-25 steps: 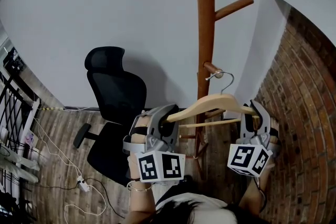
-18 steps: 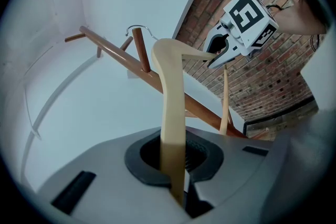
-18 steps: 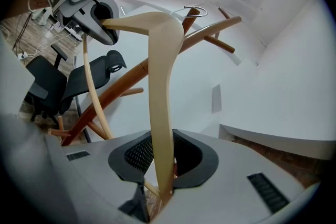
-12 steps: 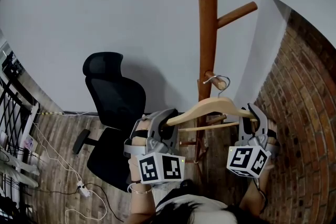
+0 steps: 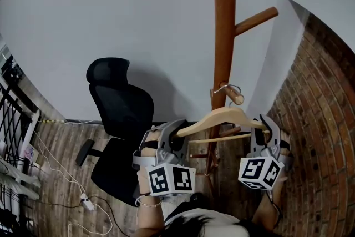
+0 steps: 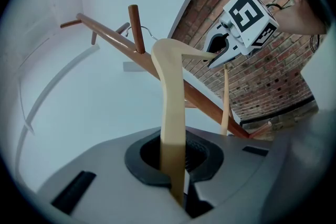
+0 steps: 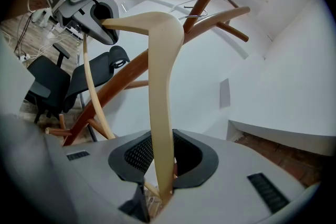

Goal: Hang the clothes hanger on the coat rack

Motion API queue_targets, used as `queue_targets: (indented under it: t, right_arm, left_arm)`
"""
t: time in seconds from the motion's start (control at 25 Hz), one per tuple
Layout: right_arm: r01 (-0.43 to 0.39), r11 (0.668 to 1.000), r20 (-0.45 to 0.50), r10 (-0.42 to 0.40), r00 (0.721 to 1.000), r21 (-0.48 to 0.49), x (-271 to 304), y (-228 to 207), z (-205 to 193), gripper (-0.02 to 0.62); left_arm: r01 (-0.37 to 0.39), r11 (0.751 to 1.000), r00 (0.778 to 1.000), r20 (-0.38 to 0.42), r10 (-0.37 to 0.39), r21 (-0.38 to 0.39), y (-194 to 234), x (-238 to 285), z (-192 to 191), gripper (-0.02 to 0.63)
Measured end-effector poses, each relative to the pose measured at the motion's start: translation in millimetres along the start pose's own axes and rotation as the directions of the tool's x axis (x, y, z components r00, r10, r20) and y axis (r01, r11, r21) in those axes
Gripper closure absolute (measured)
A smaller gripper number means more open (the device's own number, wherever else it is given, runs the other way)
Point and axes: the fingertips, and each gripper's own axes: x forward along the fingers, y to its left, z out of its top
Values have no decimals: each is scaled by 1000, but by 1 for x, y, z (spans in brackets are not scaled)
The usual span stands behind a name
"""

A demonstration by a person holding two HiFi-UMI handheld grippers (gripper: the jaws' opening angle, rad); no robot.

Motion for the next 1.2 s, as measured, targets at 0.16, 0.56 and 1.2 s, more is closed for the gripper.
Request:
queue_targets:
  t: [0.16,0.56,1.2]
  right_arm:
    - [-10,1000,-3,10,1000,-4,5,5,-5,489]
    - [-33,999,-26,33,999,4,15,15,-7,489]
    - [4,1000,-37,-4,999,12,23,17,-11,488]
  left_arm:
    - [12,1000,1000,-10,-12,-5,-3,4,-4,578]
    - [29,999,999,-23,-30,-16,-8,13,-15,578]
    - [31,999,999,-12,-31,-18,-11,22,-19,578]
